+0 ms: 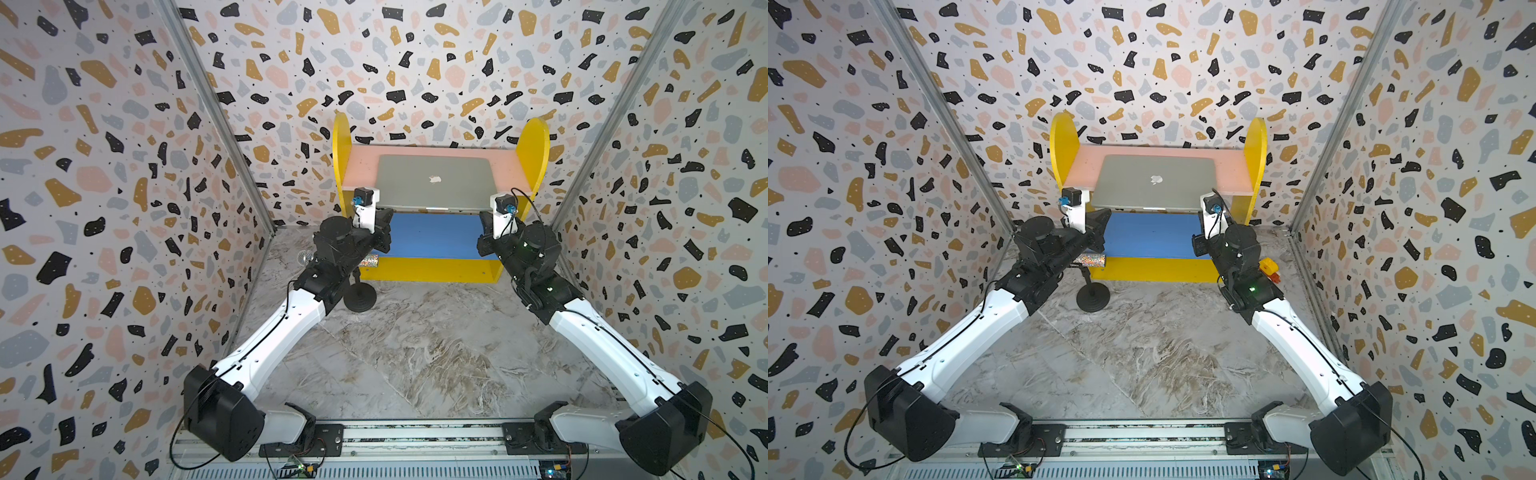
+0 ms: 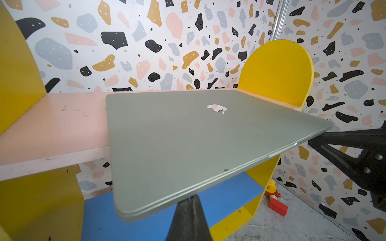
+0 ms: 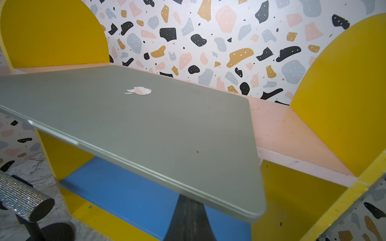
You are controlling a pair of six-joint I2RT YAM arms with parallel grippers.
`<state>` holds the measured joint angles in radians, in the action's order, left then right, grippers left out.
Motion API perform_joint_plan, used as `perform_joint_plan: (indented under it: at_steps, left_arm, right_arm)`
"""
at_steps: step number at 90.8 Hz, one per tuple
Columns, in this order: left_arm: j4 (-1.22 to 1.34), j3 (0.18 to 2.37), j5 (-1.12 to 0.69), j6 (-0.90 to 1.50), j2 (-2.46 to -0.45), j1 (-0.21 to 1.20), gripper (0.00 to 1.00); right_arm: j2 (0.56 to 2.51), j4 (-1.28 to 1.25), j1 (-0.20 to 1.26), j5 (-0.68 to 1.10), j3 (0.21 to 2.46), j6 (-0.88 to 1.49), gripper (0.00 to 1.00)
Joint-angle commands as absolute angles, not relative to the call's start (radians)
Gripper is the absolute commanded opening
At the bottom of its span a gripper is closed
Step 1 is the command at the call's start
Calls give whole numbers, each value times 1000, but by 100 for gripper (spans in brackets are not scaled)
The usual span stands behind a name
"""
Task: Close the laptop lid and set it aside
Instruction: Place the laptop on the shelf.
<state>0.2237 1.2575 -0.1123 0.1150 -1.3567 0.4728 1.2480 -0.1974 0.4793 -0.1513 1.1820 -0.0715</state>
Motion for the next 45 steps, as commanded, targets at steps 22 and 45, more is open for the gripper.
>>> perform_joint_plan:
  at_steps: [22, 45]
  left_arm:
    - [289, 1305, -107, 106, -1351, 476, 0]
    - [293, 1312, -110, 110, -1360, 476, 0]
  right_arm:
    - [1172, -235, 470, -134, 1206, -51, 0]
    - [1154, -236, 471, -137, 1198, -51, 0]
